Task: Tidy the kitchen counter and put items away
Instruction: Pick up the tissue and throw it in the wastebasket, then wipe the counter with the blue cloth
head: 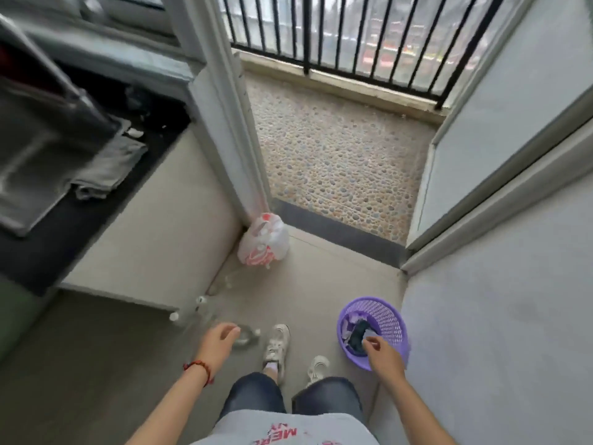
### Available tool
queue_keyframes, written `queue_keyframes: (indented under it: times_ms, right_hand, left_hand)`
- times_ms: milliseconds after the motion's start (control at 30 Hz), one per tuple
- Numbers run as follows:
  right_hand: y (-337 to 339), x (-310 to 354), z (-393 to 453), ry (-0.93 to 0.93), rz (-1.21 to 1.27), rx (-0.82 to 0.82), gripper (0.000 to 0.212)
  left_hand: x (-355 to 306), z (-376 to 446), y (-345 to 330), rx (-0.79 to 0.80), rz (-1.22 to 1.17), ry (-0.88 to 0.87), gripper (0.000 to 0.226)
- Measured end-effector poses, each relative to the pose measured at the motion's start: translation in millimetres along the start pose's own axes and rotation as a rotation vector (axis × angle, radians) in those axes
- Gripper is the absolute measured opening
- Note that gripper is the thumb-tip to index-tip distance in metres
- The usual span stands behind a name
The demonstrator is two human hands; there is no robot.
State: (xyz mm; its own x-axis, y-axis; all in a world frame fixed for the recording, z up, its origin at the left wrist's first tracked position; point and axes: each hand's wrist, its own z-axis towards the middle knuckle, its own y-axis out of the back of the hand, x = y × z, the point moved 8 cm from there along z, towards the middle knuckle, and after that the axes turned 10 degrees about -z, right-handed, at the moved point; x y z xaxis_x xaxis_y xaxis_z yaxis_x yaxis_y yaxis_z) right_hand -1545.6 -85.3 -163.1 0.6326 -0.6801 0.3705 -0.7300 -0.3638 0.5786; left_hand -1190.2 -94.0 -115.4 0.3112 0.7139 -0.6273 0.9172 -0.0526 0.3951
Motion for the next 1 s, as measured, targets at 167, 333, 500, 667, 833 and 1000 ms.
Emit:
queue_keyframes:
  times_ms: [167,333,500,667,833,1000]
  right_hand:
    - [-55,78,-15,0.238,-0.268,0.137,0.022]
    - [-133,153,-55,0.456,-0.498,0.242,0.030]
    - [-227,200,-110,0.639,-0.658,0.331,0.029]
    - [-324,218,-157,0.717,-0.764,0.412,0.028]
    - [-401,233,-184,0.782,-0.908,0.453,0.008]
    - [-464,263,-216,0.796,-0.957,0.499,0.025]
  left_hand:
    - [116,-61,68,-0.258,-0.176,0.148,0.011]
    - [215,-129,101,-0.479,-0.402,0.287,0.019]
    - [311,-193,118,-0.628,-0.595,0.431,0.023]
    - [395,-245,150,-0.764,-0.741,0.537,0.025]
    - [447,-273,181,-0.811,-0.817,0.615,0.028]
    - [476,-271,229,-0.827,-0.883,0.605,0.026]
